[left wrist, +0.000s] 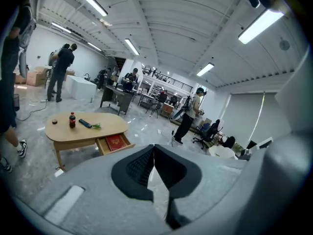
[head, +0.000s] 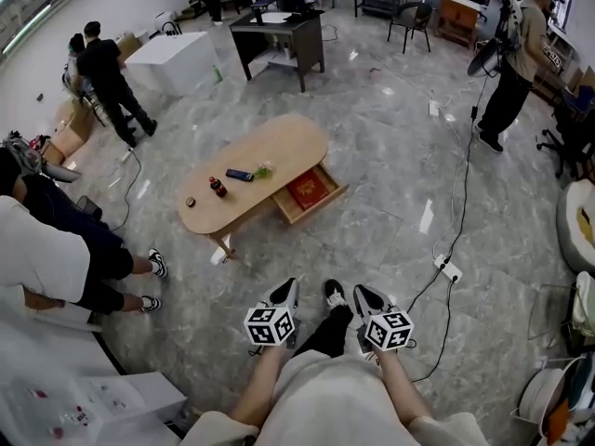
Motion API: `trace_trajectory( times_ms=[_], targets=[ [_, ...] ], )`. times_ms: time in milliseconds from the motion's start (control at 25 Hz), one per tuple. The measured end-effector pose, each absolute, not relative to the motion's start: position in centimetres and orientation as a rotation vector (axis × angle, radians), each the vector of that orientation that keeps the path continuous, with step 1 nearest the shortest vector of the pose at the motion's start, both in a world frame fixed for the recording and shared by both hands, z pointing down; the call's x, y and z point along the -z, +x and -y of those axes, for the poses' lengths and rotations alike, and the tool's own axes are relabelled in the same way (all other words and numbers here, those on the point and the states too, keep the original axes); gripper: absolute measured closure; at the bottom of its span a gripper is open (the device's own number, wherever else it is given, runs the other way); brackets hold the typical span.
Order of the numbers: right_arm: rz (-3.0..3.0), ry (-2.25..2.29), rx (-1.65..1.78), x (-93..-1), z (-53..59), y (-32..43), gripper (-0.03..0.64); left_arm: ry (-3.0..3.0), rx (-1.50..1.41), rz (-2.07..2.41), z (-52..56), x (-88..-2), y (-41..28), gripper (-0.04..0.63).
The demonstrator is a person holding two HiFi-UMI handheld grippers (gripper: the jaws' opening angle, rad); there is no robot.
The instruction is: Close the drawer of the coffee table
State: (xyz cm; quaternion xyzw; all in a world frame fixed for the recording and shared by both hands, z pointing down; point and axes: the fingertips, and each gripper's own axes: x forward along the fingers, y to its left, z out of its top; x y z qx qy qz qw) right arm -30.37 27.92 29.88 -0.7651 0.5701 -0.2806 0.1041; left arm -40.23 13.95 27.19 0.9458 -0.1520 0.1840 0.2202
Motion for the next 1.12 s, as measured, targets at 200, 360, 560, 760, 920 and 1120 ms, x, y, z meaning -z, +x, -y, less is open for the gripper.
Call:
trace_trajectory(
  times_ms=[200,360,560,760,920,1120],
  targets=[
    [-1.534,-2.308,0.804,-29.3,-30.3,-23.6,0.6,2.624,-0.521,0.305,-15.2,-26.9,-32.7,0.586],
    [-1.48,-2.341,0.801,-29.9,-29.4,-21.1,0.6,2.647,-0.554,0.268,-13.4,-26.6,-29.3,0.586],
    [-1.451,-2.344,0.85,-29.6,-28.2,-16.2,0.6,2.592,-0.564,0.242,-11.9,-26.3,-23.1,0.586],
    [-1.462,-2.324,0.878,-29.5,-23.9,-11.8,0.6,2.621,-0.556,0.246,-7.6,-25.2,-17.7,0.586],
    [-1.563,-2.291,0.974,-31.2,-19.8,-9.6,0.6,2.632,-0.529,0.327,-3.6,-27.3,-15.3,0.586],
    [-1.792,-2.246,1.013,-29.7,-14.7,-5.5,0.6,2.662,-0.443,0.326,-0.9,-25.6,-10.1,0.586]
  ],
)
